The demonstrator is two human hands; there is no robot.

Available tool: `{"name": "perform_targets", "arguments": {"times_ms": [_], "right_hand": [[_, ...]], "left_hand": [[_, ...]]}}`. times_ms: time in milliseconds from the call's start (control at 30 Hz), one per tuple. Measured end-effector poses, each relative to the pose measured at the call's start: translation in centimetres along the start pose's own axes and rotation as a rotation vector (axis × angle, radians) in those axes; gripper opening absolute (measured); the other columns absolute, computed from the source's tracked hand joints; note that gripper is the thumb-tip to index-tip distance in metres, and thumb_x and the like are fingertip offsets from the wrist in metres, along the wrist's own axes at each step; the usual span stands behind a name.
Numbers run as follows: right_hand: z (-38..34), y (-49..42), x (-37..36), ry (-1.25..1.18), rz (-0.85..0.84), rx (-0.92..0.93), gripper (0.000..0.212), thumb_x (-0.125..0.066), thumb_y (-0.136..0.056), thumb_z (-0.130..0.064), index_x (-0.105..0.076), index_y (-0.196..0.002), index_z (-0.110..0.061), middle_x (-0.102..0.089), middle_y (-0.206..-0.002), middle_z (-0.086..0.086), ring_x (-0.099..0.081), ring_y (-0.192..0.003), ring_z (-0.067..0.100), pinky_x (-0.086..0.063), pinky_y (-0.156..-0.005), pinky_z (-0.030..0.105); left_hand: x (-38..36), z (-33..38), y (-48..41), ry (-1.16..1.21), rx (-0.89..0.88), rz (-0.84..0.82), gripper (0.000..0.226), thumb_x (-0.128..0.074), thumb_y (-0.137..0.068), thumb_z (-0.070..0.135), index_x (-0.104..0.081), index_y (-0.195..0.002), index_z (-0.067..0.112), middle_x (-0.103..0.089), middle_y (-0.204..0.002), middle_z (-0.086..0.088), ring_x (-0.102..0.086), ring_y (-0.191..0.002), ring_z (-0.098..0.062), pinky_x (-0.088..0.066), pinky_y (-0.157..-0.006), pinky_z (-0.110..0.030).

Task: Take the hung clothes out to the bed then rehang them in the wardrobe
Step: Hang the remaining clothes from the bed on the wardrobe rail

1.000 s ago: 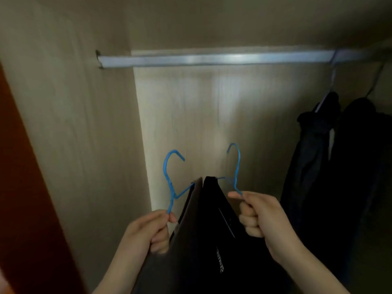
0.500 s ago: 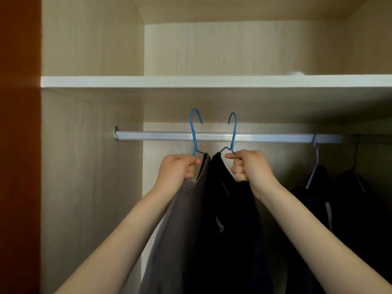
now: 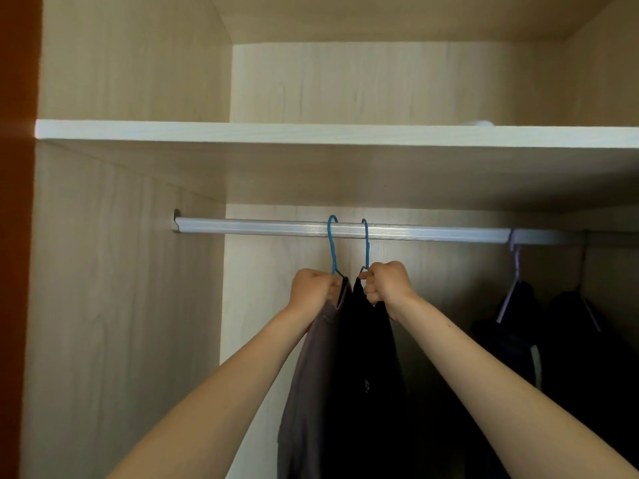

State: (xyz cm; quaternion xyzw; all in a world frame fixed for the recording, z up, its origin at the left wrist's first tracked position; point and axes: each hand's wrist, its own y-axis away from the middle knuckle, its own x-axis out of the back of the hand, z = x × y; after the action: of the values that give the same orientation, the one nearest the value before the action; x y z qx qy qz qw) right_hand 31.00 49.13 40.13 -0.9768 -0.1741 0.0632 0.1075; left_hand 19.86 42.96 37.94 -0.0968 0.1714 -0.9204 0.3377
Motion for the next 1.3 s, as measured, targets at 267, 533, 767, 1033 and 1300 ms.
{"name": "perform_targets", "arguments": {"times_ms": [267, 533, 767, 1033, 1300], "right_hand": [[1.0, -0.2, 1.0, -0.030, -0.057, -0.028, 0.027, -0.035, -0.096, -0.004, -0.059, -0.099, 0.007, -0.035, -0.055, 0.003, -0.029, -0.037, 0.010, -0.021, -0.031, 0.017], [0.7, -1.5, 2.0, 0.227, -0.107, 0.100, 0.024, -0.051, -0.093, -0.014, -0.065, -0.088, 0.006, -0.049, -0.055, 0.007, -0.048, -0.042, 0.016, -0.041, -0.038, 0.019], [1.5, -2.7, 3.4, 0.508, 0.135, 0.280, 0.032, -0.052, -0.089, -0.016, -0.074, -0.074, 0.001, -0.054, -0.059, 0.008, -0.047, -0.049, 0.017, -0.039, -0.055, 0.024], [1.4, -2.9, 8.7, 0.597, 0.380, 0.256, 0.033, -0.050, -0.090, -0.020, -0.073, -0.088, 0.003, -0.066, -0.073, 0.008, -0.059, -0.065, 0.023, -0.040, -0.057, 0.027], [-0.6, -2.0, 12.5, 0.941, 0.482, 0.345, 0.038, -0.043, -0.092, -0.029, -0.063, -0.078, 0.000, -0.065, -0.086, 0.020, -0.063, -0.089, 0.037, -0.040, -0.068, 0.031]], "left_hand": [[0.4, -0.6, -0.9, -0.308, -0.134, -0.058, 0.028, -0.052, -0.085, 0.009, -0.071, -0.075, -0.009, -0.062, -0.047, -0.001, -0.059, -0.050, -0.012, -0.044, -0.054, -0.022], [6.8, 2.8, -7.7, -0.995, -0.861, 0.337, 0.036, -0.053, -0.089, 0.041, -0.063, -0.110, 0.013, -0.058, -0.103, -0.009, -0.053, -0.102, -0.029, -0.037, -0.088, -0.038], [7.8, 1.1, -11.0, -1.052, -0.915, 0.342, 0.052, -0.032, -0.084, 0.066, -0.058, -0.092, 0.021, -0.061, -0.086, -0.001, -0.053, -0.091, -0.028, -0.027, -0.082, -0.038], [7.8, 0.4, -11.8, -1.056, -1.007, 0.416, 0.056, -0.033, -0.086, 0.064, -0.060, -0.094, 0.016, -0.063, -0.087, -0.009, -0.053, -0.088, -0.033, -0.031, -0.083, -0.043], [7.8, 0.6, -11.8, -1.042, -1.010, 0.429, 0.059, -0.034, -0.084, 0.065, -0.062, -0.098, 0.015, -0.065, -0.091, -0.014, -0.055, -0.090, -0.038, -0.035, -0.086, -0.044]]}}
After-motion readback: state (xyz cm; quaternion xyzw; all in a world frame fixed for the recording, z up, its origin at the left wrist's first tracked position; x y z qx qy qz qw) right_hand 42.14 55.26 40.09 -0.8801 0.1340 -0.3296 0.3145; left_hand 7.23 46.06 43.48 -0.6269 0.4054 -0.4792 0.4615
